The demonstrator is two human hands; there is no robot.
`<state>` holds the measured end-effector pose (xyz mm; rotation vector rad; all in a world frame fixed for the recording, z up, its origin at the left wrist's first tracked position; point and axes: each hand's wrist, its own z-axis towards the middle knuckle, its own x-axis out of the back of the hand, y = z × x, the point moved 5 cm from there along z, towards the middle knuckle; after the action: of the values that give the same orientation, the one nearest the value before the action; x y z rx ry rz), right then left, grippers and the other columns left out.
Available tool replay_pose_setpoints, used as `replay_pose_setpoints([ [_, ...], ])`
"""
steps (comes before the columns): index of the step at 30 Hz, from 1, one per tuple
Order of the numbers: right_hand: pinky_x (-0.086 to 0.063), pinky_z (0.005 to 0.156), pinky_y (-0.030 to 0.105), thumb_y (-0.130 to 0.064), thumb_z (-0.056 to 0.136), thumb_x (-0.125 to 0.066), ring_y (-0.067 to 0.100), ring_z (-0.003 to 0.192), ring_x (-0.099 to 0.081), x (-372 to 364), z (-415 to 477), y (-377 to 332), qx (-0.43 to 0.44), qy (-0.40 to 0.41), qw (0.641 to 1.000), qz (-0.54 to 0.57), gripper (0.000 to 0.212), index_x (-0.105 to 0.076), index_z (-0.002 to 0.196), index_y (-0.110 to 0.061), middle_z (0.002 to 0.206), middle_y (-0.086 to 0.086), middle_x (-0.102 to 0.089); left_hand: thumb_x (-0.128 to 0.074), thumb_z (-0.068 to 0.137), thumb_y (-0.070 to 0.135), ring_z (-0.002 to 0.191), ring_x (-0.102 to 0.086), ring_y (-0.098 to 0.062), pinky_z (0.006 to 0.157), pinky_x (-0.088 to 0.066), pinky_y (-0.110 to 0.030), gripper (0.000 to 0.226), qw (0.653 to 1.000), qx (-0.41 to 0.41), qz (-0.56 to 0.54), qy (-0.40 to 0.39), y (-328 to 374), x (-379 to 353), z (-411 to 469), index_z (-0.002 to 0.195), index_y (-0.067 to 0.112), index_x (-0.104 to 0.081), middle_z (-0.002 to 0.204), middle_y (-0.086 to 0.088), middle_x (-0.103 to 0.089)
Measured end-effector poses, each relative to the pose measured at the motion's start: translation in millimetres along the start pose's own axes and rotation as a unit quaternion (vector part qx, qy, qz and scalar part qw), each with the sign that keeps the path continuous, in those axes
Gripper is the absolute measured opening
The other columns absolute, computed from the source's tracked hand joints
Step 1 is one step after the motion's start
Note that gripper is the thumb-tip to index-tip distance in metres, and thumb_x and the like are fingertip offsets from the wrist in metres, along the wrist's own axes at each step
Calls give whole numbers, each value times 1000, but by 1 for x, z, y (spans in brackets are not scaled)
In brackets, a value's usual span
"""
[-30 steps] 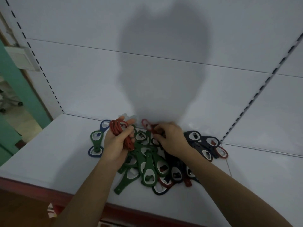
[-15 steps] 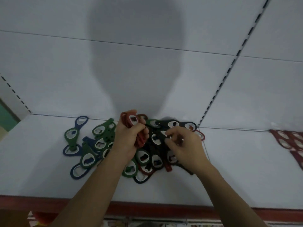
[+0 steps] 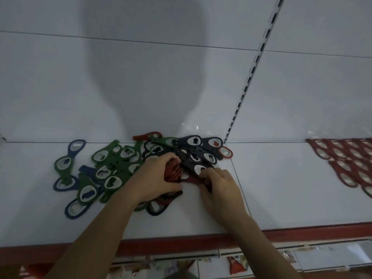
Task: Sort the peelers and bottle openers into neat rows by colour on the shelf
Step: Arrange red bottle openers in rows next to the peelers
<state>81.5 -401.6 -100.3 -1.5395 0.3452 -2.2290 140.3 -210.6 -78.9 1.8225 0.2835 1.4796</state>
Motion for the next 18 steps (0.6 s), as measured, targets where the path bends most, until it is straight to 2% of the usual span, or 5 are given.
replay_pose_setpoints([
  [4, -48, 72, 33, -28, 80, -79, 20, 93, -55, -7, 5, -10, -6, -29, 1000, -7, 34, -66, 111, -22, 103, -4, -64, -91, 67, 49, 107, -62, -12, 86, -55, -30, 80, 996, 1, 94, 1, -3, 5, -5, 134, 40, -48, 125, 10, -61],
  [10, -50, 75, 33, -11, 87, -72, 23, 90, -61, -7, 10, -7, 2, -33, 999, 24, 19, -70, 106, -16, 99, 2, -66, -82, 80, 16, 104, -68, -16, 85, -60, -36, 67, 992, -8, 85, 89, -19, 18, -10, 132, 39, -48, 119, 6, -68],
  [13, -51, 71, 31, -8, 92, -67, 19, 81, -60, 0, 9, -15, 38, 11, 998, 45, 10, -70, 99, -15, 92, 0, -66, -79, 83, 7, 94, -70, -10, 85, -60, -31, 55, 974, 14, -125, 187, -24, 22, -17, 126, 34, -56, 107, 7, -71],
  [16, -46, 72, 11, -12, 96, -66, 5, 78, -61, 15, 12, -26, -7, 90, 989, 114, 10, -72, 98, -19, 88, -9, -68, -79, 85, 5, 71, -69, -20, 72, -59, -39, 41, 885, 50, -399, 235, -19, 17, -20, 117, 24, -61, 86, -1, -73],
  [18, -50, 72, 11, -14, 96, -66, 3, 79, -65, 22, 15, -33, -97, 126, 964, 211, 10, -73, 98, -21, 84, -14, -71, -82, 83, 11, 63, -62, -24, 65, -55, -40, 37, 826, 69, -491, 269, -17, 13, -20, 113, 19, -62, 79, -5, -69],
])
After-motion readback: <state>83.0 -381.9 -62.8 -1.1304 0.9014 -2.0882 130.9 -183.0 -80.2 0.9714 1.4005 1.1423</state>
